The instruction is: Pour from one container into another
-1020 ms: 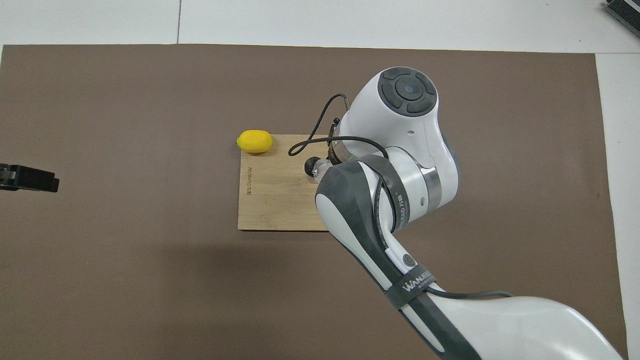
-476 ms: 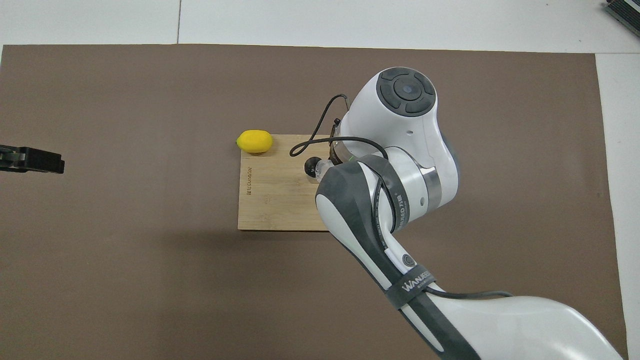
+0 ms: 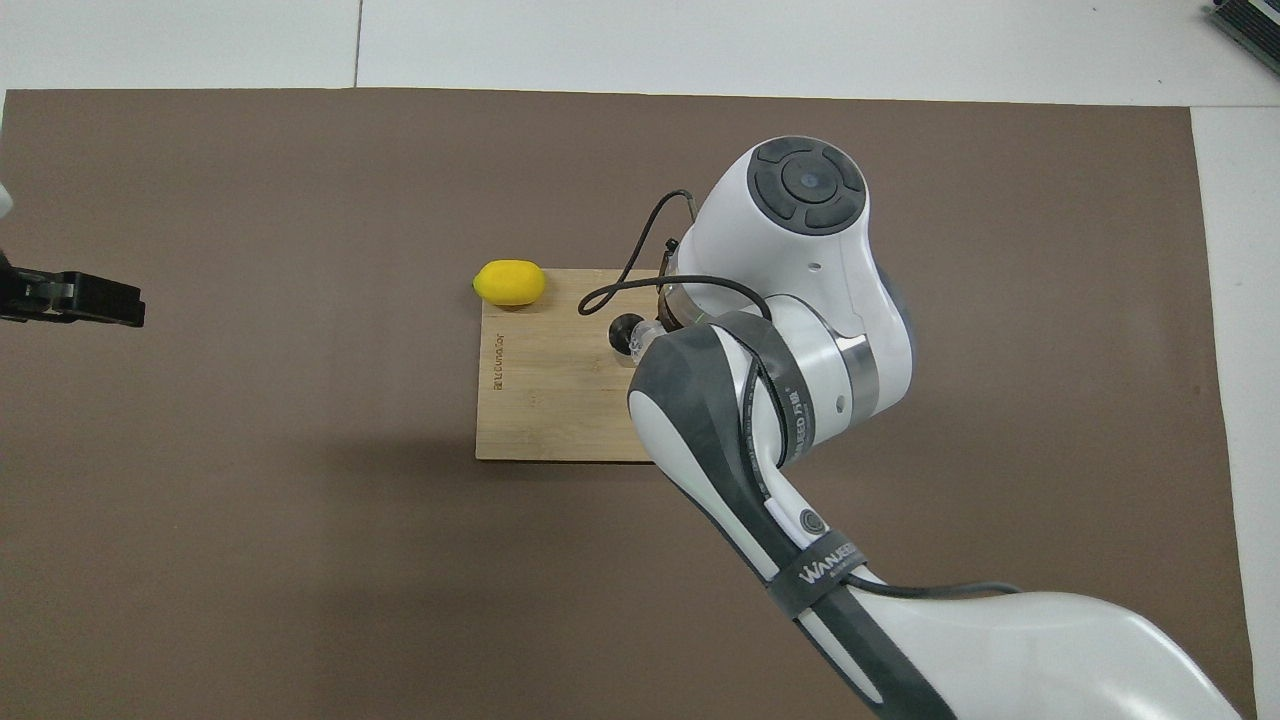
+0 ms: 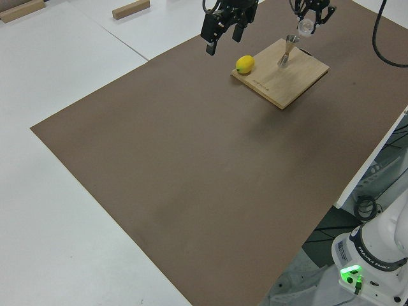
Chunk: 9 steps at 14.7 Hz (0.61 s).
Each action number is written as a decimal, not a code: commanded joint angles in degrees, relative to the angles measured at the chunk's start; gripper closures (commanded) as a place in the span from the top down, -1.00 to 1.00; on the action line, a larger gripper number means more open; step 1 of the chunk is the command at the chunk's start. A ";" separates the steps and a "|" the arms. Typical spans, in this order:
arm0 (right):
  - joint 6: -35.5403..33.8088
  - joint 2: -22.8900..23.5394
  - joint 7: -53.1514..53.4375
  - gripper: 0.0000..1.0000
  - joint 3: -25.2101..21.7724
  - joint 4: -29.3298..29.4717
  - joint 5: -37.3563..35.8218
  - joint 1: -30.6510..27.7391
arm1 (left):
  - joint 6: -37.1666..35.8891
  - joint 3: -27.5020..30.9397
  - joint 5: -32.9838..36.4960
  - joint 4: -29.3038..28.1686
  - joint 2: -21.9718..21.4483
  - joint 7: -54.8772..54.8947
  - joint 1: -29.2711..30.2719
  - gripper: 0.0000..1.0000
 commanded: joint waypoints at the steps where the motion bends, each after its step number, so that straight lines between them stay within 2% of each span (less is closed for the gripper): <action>1: -0.65 1.00 1.35 -1.00 0.07 1.64 -2.12 0.30 | -0.12 0.47 -0.37 3.69 3.02 -1.92 -1.12 1.00; 5: -0.30 1.00 1.26 -1.00 0.16 1.64 -1.95 0.30 | -1.78 0.56 -0.37 3.60 2.85 -2.45 -1.12 1.00; 9: -0.22 1.00 1.18 -1.00 0.16 1.56 -1.51 0.30 | -4.07 0.65 -0.55 3.69 3.11 -7.36 -1.21 1.00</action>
